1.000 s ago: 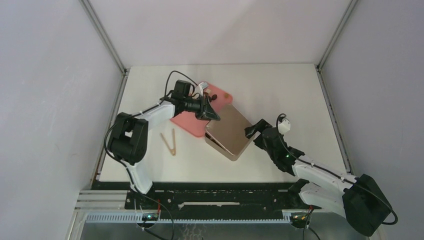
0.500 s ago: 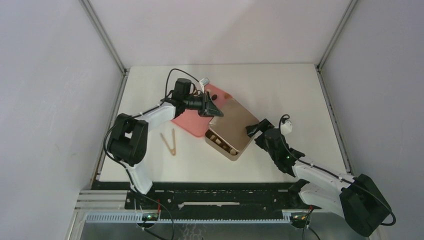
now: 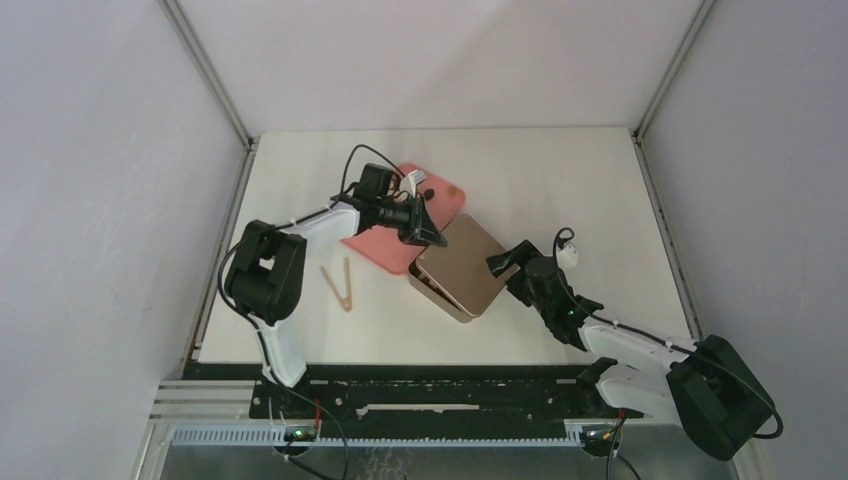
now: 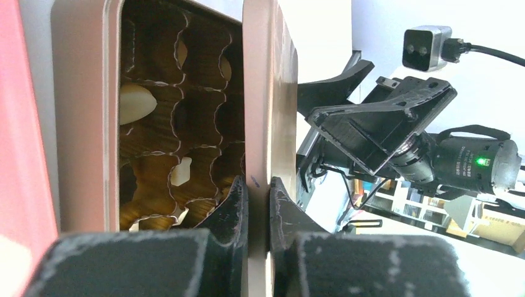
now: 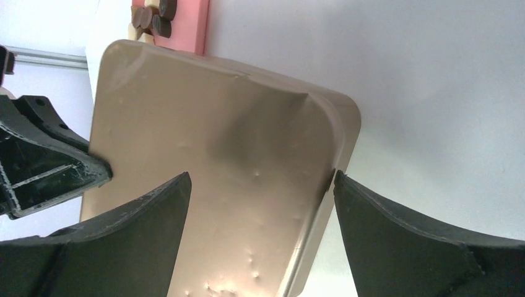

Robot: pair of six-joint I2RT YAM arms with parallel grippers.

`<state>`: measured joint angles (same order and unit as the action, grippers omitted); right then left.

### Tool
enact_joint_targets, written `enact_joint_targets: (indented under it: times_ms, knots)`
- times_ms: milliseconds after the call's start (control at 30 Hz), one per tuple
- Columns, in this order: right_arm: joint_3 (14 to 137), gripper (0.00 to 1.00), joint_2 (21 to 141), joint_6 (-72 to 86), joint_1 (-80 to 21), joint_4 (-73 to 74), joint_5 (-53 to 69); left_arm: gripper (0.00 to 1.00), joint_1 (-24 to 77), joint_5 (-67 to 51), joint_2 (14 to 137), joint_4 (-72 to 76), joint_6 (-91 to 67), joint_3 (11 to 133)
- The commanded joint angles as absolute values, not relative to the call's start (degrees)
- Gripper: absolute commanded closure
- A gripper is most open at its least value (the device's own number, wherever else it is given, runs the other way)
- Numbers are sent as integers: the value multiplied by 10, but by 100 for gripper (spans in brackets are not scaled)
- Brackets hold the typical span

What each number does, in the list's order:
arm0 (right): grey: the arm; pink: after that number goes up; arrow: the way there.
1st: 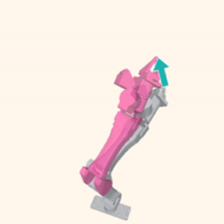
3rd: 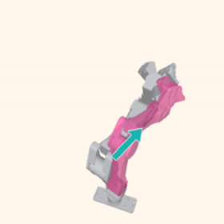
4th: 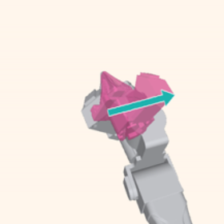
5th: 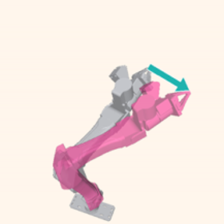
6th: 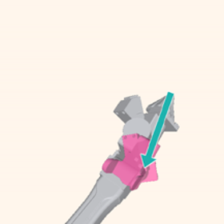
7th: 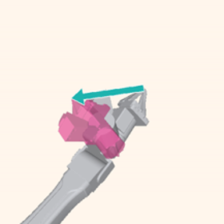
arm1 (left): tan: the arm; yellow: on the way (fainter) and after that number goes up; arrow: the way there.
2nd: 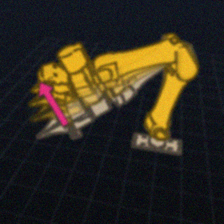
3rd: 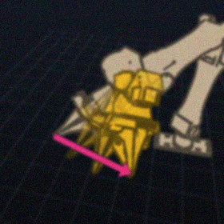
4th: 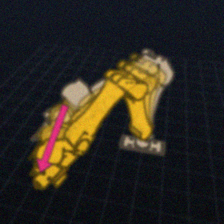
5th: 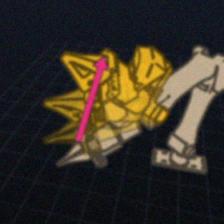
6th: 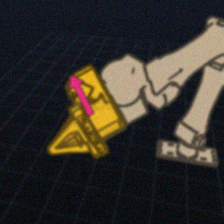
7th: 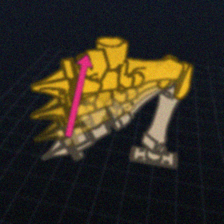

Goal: Pack the chocolate
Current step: Close the box lid on the packing box.

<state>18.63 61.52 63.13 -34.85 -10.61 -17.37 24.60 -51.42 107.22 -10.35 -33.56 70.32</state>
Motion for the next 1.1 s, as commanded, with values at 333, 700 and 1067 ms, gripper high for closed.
enact_joint_targets:
  times_ms: [333, 700, 1067]
  knots:
    - [192, 8, 636, 654, -351, -159, -126, 81, 229, -421, 1076, -238, -233, 768]
    - [216, 11, 647, 643, -359, -145, -109, 63, 227, -346, 1072, -286, -205, 785]
    - [228, 13, 659, 638, -366, -145, -107, 41, 227, -276, 1038, -306, -200, 788]
